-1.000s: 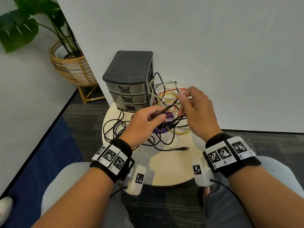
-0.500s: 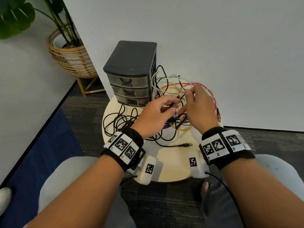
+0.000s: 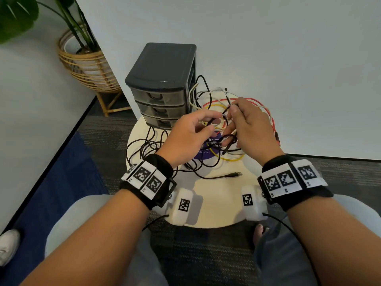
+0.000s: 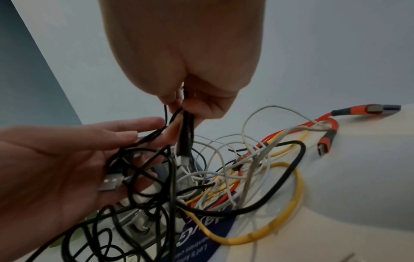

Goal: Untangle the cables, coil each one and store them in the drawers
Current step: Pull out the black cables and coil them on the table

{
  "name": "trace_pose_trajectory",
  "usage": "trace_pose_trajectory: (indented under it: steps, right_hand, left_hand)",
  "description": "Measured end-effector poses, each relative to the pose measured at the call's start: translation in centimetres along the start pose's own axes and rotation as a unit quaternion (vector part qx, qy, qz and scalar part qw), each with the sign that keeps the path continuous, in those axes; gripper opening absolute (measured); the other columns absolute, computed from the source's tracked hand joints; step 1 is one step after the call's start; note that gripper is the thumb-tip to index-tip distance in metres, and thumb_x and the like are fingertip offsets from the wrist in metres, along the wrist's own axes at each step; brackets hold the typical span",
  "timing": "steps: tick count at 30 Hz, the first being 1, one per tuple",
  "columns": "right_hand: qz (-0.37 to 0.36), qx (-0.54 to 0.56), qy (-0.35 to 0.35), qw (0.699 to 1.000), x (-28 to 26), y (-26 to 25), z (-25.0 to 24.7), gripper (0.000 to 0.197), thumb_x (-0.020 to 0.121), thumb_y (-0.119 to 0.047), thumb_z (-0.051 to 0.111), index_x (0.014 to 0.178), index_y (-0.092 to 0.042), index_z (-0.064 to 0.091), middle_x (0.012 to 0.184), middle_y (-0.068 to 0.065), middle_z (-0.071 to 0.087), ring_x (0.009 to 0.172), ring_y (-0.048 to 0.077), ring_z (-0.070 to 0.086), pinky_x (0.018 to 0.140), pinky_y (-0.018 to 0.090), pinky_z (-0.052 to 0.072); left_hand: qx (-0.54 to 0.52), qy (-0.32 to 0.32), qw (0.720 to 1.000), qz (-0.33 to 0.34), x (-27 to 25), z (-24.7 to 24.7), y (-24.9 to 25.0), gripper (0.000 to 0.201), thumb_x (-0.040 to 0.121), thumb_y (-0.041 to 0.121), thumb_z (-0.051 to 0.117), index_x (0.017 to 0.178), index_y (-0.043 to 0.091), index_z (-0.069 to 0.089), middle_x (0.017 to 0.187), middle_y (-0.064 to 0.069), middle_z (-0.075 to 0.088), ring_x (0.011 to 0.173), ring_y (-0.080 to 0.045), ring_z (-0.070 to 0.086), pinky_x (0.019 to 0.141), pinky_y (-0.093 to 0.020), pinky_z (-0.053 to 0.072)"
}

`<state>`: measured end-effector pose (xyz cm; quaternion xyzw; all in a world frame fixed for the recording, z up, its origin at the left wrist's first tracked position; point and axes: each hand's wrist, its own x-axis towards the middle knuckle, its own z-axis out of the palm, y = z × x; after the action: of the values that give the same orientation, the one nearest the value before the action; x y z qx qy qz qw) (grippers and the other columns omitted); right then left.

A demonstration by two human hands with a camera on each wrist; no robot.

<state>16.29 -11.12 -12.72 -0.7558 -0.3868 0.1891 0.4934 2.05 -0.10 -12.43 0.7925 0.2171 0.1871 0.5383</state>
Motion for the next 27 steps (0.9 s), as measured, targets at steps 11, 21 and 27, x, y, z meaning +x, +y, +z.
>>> trace_pose_trajectory:
  steps: [11, 21, 27]
  right_hand:
    - [-0.148, -0.042, 0.201, 0.967, 0.2, -1.1, 1.3, 0.022, 0.103, -0.03, 0.058, 0.088, -0.017, 0.067, 0.069, -0.005, 0.059, 0.069, 0.018, 0.054, 0.064, 0.037, 0.046]
    - [-0.047, 0.006, 0.132, 0.99, 1.7, 0.6, -1.2, 0.029, 0.097, -0.042, 0.056, 0.082, -0.021, 0.068, 0.061, -0.004, 0.056, 0.061, 0.022, 0.052, 0.061, 0.04, 0.045]
    - [-0.078, -0.134, 0.074, 0.985, 1.4, 1.6, -0.8, 0.027, 0.103, -0.031, 0.051, 0.09, -0.016, 0.07, 0.08, 0.0, 0.065, 0.078, 0.019, 0.057, 0.074, 0.039, 0.046]
  left_hand:
    - [0.092, -0.012, 0.994, 0.06, -0.3, 0.1, 0.0, 0.029, 0.102, 0.006, 0.056, 0.122, 0.024, 0.067, 0.121, 0.016, 0.069, 0.097, 0.0, 0.069, 0.092, -0.033, 0.059]
    - [0.134, -0.031, 0.99, 0.016, -0.2, -0.5, -0.8, 0.024, 0.102, 0.023, 0.06, 0.126, 0.022, 0.064, 0.098, 0.013, 0.077, 0.098, 0.011, 0.062, 0.094, -0.026, 0.05]
    - [0.116, 0.034, 0.992, 0.025, -0.4, 0.3, -0.7, 0.024, 0.105, 0.023, 0.055, 0.126, 0.024, 0.065, 0.085, 0.011, 0.077, 0.094, 0.004, 0.068, 0.091, -0.019, 0.049]
